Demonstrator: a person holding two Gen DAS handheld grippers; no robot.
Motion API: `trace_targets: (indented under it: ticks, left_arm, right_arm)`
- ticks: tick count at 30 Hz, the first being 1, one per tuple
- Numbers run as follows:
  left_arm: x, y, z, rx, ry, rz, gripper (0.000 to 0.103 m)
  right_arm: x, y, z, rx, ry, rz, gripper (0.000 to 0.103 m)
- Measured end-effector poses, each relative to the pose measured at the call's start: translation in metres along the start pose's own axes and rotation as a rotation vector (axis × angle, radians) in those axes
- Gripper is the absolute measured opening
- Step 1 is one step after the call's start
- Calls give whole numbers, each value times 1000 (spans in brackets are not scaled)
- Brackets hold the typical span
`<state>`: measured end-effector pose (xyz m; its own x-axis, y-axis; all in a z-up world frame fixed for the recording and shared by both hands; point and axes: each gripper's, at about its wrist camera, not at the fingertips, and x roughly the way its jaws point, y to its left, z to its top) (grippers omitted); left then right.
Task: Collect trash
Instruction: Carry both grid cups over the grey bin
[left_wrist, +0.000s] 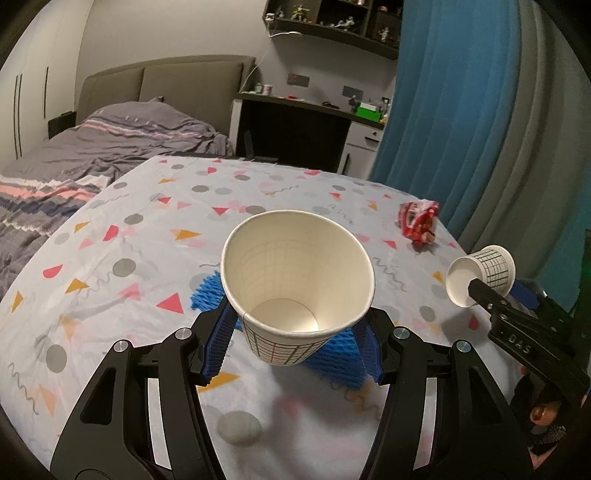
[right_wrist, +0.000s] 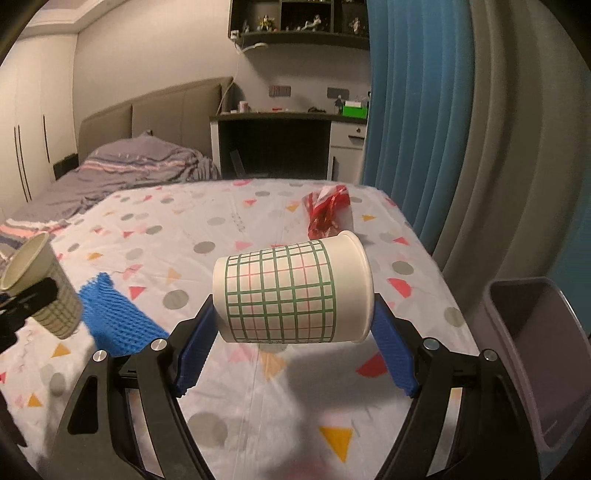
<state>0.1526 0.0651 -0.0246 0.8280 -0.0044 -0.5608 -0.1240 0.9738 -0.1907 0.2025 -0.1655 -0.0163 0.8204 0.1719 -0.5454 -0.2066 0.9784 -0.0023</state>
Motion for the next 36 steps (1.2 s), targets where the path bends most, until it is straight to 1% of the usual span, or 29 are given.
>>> trace_targets:
  ticks: [5,16,27,36]
  left_arm:
    - [-11,-12,-8,9,1,-27,58]
    - [-28,-41,-17,50,-6,-81,58]
    - [-31,-72,-22,98,-1,-122,58]
    - [-22,-111,-22,153,15,-195,58]
  right_arm:
    - [-23,-7,-7,17,-17,8,77]
    - [-66,-25,-21,52,-67,-10,77]
    - [-86,-48,-29,85,-108,-43,77]
    - [-96,-79,-31,127,-138,-101,77]
